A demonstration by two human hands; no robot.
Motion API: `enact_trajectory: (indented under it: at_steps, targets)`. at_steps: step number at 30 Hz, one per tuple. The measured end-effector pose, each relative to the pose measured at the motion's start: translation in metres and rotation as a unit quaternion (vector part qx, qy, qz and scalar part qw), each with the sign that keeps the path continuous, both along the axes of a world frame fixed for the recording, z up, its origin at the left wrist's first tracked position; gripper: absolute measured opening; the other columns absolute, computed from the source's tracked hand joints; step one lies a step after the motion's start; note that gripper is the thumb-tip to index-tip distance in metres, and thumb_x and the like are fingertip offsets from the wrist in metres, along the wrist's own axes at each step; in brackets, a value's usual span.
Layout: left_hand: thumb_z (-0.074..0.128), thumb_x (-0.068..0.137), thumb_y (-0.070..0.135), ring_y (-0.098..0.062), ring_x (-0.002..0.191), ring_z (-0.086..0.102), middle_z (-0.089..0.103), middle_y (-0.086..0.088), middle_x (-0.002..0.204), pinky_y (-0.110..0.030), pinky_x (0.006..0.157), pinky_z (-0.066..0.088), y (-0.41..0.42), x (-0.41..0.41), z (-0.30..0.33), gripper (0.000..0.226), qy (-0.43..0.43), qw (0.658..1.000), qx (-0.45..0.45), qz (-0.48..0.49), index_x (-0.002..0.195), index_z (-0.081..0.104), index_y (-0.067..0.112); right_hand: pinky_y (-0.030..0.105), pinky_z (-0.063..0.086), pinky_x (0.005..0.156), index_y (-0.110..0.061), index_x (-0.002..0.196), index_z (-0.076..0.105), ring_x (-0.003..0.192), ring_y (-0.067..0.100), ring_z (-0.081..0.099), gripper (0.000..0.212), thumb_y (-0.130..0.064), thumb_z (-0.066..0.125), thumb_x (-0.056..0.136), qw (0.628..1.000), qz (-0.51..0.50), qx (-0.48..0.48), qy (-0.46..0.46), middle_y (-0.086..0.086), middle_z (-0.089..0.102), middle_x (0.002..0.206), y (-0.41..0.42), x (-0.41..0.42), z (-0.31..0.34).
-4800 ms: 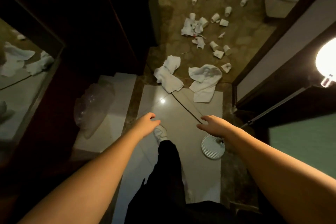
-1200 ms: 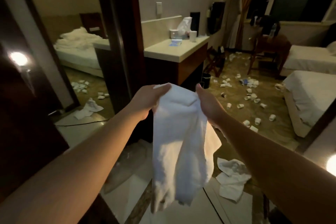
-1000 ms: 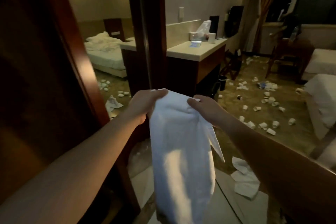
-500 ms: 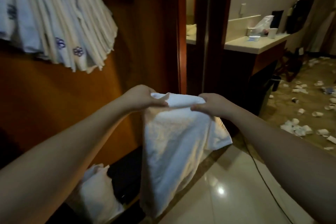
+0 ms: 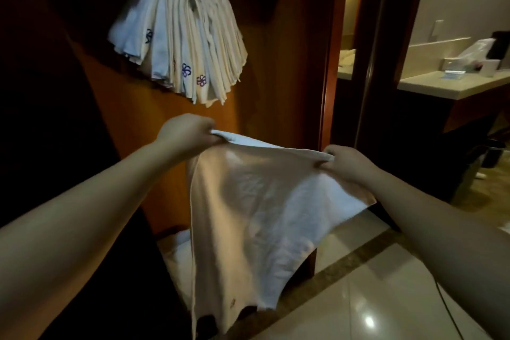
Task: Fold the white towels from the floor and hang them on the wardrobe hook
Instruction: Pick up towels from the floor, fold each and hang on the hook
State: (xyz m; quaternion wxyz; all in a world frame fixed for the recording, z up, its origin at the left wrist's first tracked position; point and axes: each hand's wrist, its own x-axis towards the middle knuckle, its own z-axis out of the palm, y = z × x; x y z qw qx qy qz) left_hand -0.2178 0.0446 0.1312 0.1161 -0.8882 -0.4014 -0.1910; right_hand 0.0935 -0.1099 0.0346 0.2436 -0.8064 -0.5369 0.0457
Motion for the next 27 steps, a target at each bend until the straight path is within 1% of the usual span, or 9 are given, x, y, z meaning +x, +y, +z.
enact_trajectory:
  at_steps: [5, 8, 11, 13, 16, 18, 21, 24, 27]
  targets:
    - [0.062, 0.093, 0.048, -0.014, 0.058, 0.044, 0.046, 0.009, 0.065, -0.028, 0.046, 0.023, -0.016, -0.039, 0.011, 0.028, 0.045, 0.996, 0.078, 0.006, 0.080, 0.052, 0.025, 0.029, 0.036, 0.058, -0.024, 0.072, 0.059, 0.070, 0.017, 0.056, 0.031, -0.034, 0.056, 0.100, 1.000, 0.005, 0.022, -0.005, -0.001, 0.057, 0.079, -0.011, 0.002, -0.001]
    - [0.061, 0.097, 0.038, -0.016, 0.064, 0.045, 0.049, 0.004, 0.069, -0.032, 0.050, 0.028, -0.022, -0.054, 0.014, 0.033, 0.016, 0.999, 0.045, 0.006, 0.070, 0.054, 0.020, 0.029, 0.038, 0.056, -0.025, 0.082, 0.059, 0.070, 0.015, 0.057, 0.026, -0.034, 0.049, 0.104, 0.998, -0.006, 0.065, 0.021, -0.001, 0.060, 0.082, -0.015, 0.000, 0.002]
    - [0.064, 0.095, 0.039, -0.011, 0.071, 0.056, 0.061, 0.002, 0.079, -0.031, 0.059, 0.041, -0.024, -0.067, 0.014, 0.027, -0.152, 0.978, -0.143, 0.028, 0.078, 0.066, 0.018, 0.031, 0.045, 0.066, -0.023, 0.095, 0.066, 0.080, 0.014, 0.060, 0.029, -0.043, 0.047, 0.103, 0.994, -0.009, 0.091, 0.058, -0.002, 0.065, 0.087, -0.015, -0.001, 0.005]
    - [0.065, 0.095, 0.039, -0.018, 0.090, 0.067, 0.070, -0.005, 0.102, -0.036, 0.080, 0.055, -0.024, -0.075, 0.013, 0.036, -0.244, 0.918, -0.310, 0.037, 0.112, 0.070, 0.008, 0.031, 0.044, 0.064, -0.024, 0.088, 0.071, 0.079, 0.015, 0.062, 0.038, -0.051, 0.047, 0.101, 0.992, -0.016, 0.097, 0.080, -0.001, 0.068, 0.084, -0.016, -0.004, 0.011]
    - [0.073, 0.089, 0.038, -0.023, 0.093, 0.068, 0.070, -0.009, 0.105, -0.035, 0.080, 0.055, -0.026, -0.087, 0.013, 0.062, -0.257, 0.865, -0.429, 0.038, 0.133, 0.057, -0.001, 0.030, 0.045, 0.063, -0.027, 0.082, 0.074, 0.079, 0.016, 0.066, 0.046, -0.061, 0.048, 0.097, 0.987, -0.022, 0.094, 0.132, -0.001, 0.071, 0.082, -0.018, -0.008, 0.015]
    - [0.082, 0.079, 0.039, -0.024, 0.097, 0.066, 0.068, -0.008, 0.109, -0.038, 0.084, 0.055, -0.026, -0.090, 0.013, 0.072, -0.181, 0.896, -0.402, 0.057, 0.135, 0.056, 0.001, 0.033, 0.051, 0.068, -0.027, 0.086, 0.075, 0.082, 0.018, 0.068, 0.048, -0.066, 0.049, 0.095, 0.981, -0.018, 0.088, 0.174, -0.001, 0.072, 0.086, -0.019, -0.008, 0.016]
    - [0.081, 0.080, 0.037, -0.017, 0.089, 0.062, 0.066, -0.002, 0.103, -0.032, 0.070, 0.049, -0.027, -0.091, 0.011, 0.042, -0.025, 0.958, -0.273, 0.089, 0.110, 0.063, 0.015, 0.036, 0.056, 0.074, -0.027, 0.093, 0.075, 0.086, 0.020, 0.071, 0.051, -0.072, 0.053, 0.090, 0.968, -0.016, 0.095, 0.232, 0.001, 0.073, 0.092, -0.018, -0.007, 0.016]
    - [0.072, 0.089, 0.032, -0.015, 0.072, 0.060, 0.065, -0.002, 0.086, -0.027, 0.052, 0.041, -0.024, -0.096, 0.009, 0.018, -0.065, 0.972, -0.220, 0.046, 0.088, 0.058, 0.021, 0.035, 0.057, 0.073, -0.027, 0.093, 0.075, 0.086, 0.019, 0.073, 0.049, -0.073, 0.059, 0.085, 0.956, -0.021, 0.101, 0.273, 0.001, 0.075, 0.094, -0.015, -0.009, 0.013]
    - [0.070, 0.091, 0.032, -0.016, 0.069, 0.065, 0.066, 0.001, 0.075, -0.023, 0.050, 0.042, -0.020, -0.104, 0.006, 0.017, -0.143, 0.962, -0.232, 0.017, 0.078, 0.064, 0.023, 0.040, 0.059, 0.084, -0.026, 0.102, 0.074, 0.091, 0.021, 0.073, 0.050, -0.072, 0.060, 0.086, 0.953, -0.025, 0.089, 0.289, 0.002, 0.074, 0.101, -0.013, -0.012, 0.008]
